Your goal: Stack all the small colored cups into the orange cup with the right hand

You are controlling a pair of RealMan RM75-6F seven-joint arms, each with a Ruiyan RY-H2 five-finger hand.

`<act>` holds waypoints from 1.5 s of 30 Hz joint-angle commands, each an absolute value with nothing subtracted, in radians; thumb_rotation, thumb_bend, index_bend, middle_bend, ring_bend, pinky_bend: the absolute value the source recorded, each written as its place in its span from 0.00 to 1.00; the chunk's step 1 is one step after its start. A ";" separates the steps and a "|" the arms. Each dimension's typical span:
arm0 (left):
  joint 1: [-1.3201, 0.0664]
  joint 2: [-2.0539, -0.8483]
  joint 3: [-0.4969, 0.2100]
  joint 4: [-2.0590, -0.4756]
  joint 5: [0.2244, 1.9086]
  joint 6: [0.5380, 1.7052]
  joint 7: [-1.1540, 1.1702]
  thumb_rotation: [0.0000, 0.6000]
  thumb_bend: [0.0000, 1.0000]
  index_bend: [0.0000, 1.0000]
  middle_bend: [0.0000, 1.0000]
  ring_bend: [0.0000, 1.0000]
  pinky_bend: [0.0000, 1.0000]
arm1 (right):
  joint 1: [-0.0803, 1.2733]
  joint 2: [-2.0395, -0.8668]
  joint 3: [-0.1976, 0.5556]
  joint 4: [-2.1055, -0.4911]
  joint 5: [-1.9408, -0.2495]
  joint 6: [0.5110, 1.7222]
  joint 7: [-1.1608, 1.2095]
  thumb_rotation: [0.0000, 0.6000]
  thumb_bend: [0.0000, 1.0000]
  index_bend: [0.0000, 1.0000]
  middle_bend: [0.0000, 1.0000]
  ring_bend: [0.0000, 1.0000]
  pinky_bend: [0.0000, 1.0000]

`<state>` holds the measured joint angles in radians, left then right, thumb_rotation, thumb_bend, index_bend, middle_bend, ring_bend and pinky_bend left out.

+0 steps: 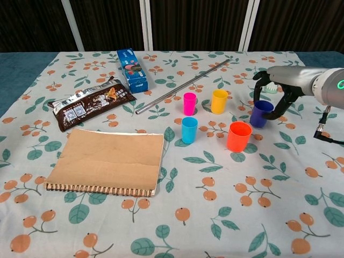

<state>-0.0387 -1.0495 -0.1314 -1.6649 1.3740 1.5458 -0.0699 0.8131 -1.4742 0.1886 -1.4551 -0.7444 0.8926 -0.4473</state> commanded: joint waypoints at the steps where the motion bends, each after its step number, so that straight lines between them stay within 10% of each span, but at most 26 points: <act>1: -0.039 -1.050 -0.131 -1.665 1.374 1.546 -0.069 1.00 0.35 0.13 0.03 0.00 0.03 | 0.809 -1.435 0.194 -1.516 -0.769 0.915 -0.452 1.00 0.39 0.46 0.00 0.06 0.12; 17: -0.040 -1.053 -0.131 -1.672 1.371 1.541 -0.066 1.00 0.35 0.13 0.03 0.00 0.03 | 0.779 -1.271 0.156 -1.904 -0.875 1.044 -0.547 1.00 0.39 0.46 0.00 0.06 0.12; 45: -0.039 -1.052 -0.139 -1.673 1.363 1.543 -0.072 1.00 0.35 0.13 0.03 0.00 0.03 | 0.788 -1.371 0.121 -1.800 -0.870 1.019 -0.531 1.00 0.39 0.39 0.00 0.06 0.13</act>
